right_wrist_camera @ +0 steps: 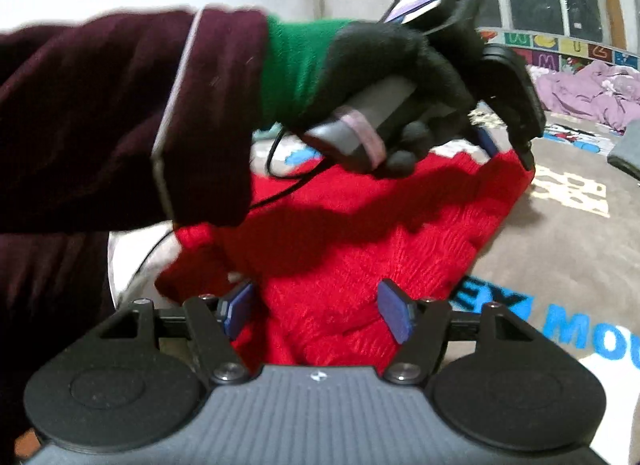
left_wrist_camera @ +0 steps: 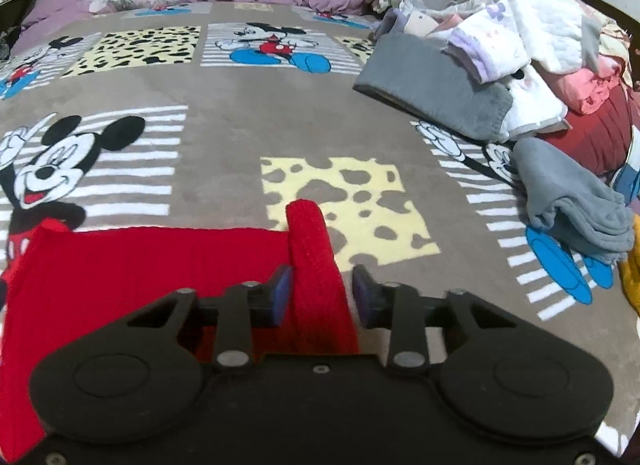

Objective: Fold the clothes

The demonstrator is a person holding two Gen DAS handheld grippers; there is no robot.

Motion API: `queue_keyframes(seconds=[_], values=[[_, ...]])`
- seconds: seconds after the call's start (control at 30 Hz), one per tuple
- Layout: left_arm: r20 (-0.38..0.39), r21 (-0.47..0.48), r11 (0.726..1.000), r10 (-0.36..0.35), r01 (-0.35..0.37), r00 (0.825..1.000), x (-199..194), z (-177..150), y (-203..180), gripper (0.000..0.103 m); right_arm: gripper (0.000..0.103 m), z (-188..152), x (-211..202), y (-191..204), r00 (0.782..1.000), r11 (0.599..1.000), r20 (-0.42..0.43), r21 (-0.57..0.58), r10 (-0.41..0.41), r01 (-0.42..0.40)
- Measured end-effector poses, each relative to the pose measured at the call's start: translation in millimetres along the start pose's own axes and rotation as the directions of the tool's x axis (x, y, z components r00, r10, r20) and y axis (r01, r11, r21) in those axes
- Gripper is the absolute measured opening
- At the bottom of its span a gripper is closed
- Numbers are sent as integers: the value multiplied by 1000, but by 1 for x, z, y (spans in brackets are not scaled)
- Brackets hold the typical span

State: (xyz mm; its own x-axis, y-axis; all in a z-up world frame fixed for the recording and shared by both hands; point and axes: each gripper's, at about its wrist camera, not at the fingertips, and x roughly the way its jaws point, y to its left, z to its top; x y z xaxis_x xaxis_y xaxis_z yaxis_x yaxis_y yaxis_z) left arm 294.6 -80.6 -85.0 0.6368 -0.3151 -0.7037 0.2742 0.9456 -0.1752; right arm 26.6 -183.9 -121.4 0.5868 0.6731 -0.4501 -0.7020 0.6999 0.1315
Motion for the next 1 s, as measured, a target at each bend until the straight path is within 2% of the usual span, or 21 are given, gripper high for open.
queue_keyframes(seconds=[0.07,0.2,0.27,0.33,0.37,0.4,0.43,0.5,0.6,0.73,1.0], values=[[14,-12,1000,15,-15,1000,1,-2,2,8,69,0,-1,1,1000,1000,-2,-4,3,-3],[53,-99,995,18,-13,998,-6,-5,18,7,69,0,1,-3,1000,1000,-10,15,23,-23],[46,-148,989,17,-10,999,-3,-7,29,7,69,-1,1,-2,1000,1000,-16,3,23,-23],[14,-157,987,13,-11,1000,4,-10,34,7,70,-2,0,0,999,1000,-20,-4,25,-25],[-7,-148,989,13,-14,1000,9,-11,34,8,71,-2,0,-1,999,1000,-21,1,32,-32],[-13,-143,989,20,-22,1000,12,-11,36,16,71,-1,-1,-1,999,999,-22,9,38,-38],[-16,-140,990,29,-31,999,14,-12,37,20,71,-1,-2,-2,999,999,-23,13,42,-42],[-22,-108,993,35,-37,999,12,-9,35,20,71,-1,-2,-2,999,999,-26,14,44,-44],[33,-15,996,85,-84,996,-3,-4,27,21,71,-1,-5,-3,999,999,-27,15,44,-43],[101,10,998,64,-65,993,-18,7,24,21,71,0,-4,-3,999,999,-28,14,42,-42],[-23,88,995,44,-42,999,40,11,22,21,73,1,2,-6,998,999,-28,24,49,-48]])
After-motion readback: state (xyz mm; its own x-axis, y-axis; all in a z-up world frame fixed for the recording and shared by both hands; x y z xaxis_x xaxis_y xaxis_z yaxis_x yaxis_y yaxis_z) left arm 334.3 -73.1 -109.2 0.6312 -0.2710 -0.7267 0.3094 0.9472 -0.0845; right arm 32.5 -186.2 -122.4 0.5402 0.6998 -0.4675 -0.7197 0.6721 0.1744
